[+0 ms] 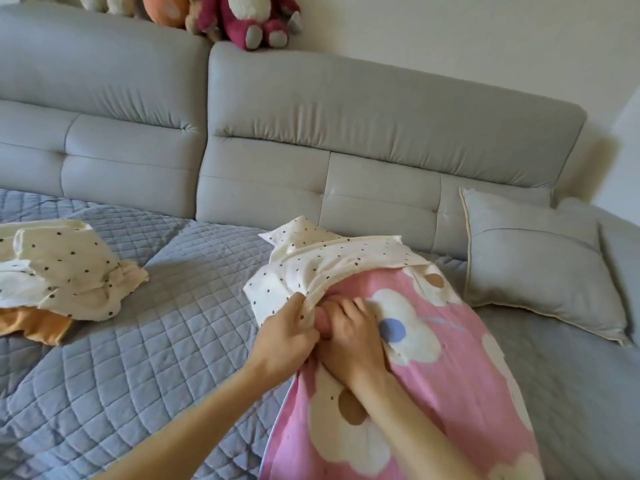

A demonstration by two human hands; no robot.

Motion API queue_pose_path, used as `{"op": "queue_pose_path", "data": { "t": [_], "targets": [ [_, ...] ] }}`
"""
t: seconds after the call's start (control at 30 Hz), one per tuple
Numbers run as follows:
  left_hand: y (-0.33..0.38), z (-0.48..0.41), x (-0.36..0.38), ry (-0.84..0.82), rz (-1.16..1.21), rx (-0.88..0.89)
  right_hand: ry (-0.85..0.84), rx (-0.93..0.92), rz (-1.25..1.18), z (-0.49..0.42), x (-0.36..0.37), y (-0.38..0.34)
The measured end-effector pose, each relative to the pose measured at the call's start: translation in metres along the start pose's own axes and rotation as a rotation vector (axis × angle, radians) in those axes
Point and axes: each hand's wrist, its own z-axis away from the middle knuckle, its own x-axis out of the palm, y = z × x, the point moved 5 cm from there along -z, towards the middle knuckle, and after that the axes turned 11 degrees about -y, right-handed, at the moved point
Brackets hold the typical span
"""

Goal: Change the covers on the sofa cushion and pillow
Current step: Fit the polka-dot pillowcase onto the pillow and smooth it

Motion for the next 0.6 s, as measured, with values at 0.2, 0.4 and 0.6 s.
{"op": "queue_pose_path", "data": {
  "t": [0.2,0.4,0.6],
  "targets": [
    [-0.035,0.031,0.004,-0.292,-0.396,-0.073,-0.468,0.007,-0.150,0.009,-0.027,-0.006],
    [-0.003,0.018,0.002,-0.306,-0.484,0.027,-0.287,0.166,-0.923,0.035,-0.091,0.044],
    [0.076,-0.041,-0.006,-0.100,-0.892,0.183,0.064,0.755,-0.575,0.078,-0.091,0.169]
  ]
}}
